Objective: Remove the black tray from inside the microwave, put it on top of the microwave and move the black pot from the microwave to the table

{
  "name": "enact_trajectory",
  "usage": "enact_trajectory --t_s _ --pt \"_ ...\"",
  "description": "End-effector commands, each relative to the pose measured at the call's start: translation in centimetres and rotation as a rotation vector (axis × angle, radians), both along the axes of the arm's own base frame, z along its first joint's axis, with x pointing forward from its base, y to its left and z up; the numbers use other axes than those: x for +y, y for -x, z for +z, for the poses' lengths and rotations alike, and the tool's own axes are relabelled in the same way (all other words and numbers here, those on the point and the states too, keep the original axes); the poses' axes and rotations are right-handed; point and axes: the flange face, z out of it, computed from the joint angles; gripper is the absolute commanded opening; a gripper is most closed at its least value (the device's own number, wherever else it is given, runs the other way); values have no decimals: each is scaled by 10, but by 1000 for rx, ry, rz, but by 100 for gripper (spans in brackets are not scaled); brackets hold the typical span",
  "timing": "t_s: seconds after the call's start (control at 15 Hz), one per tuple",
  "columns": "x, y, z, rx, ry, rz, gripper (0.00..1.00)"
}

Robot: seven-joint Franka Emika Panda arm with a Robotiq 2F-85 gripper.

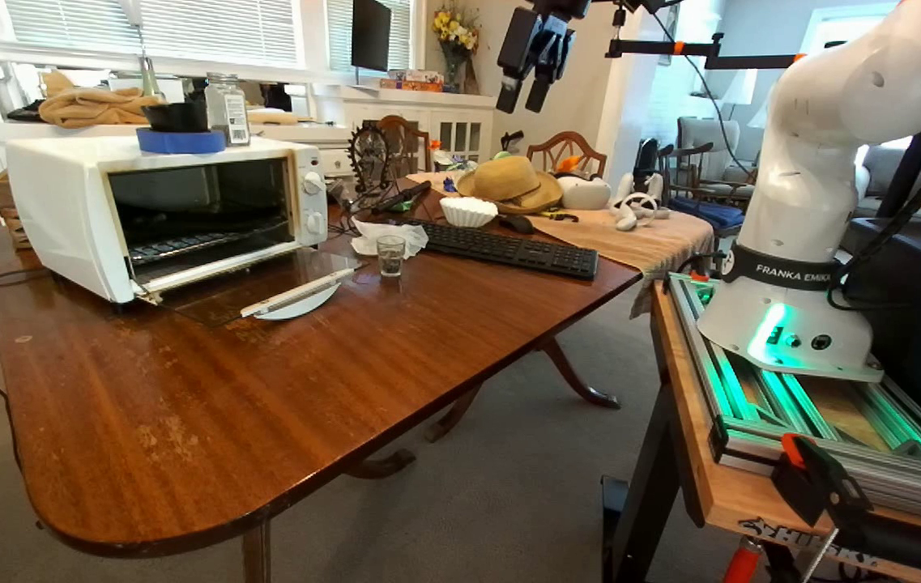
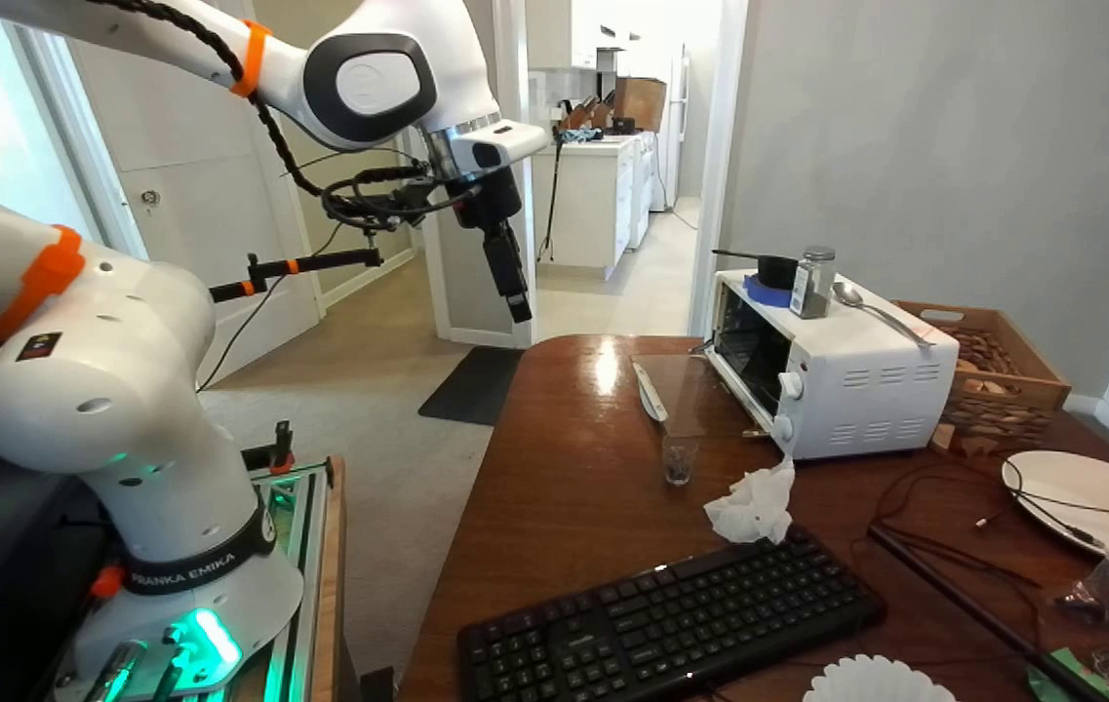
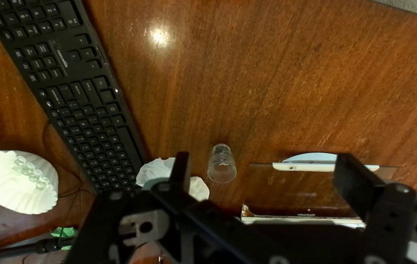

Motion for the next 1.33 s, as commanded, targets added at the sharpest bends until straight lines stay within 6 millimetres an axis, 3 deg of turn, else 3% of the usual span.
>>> enact_trajectory --t_s 0.0,0.47,0.73,1.27 --pt "0 0 1 1 0 0 100" --pt "0 0 1 0 0 -1 100" --pt "-7 -13 16 -39 -13 -46 100" --pt "-7 -16 16 -35 -15 -50 100"
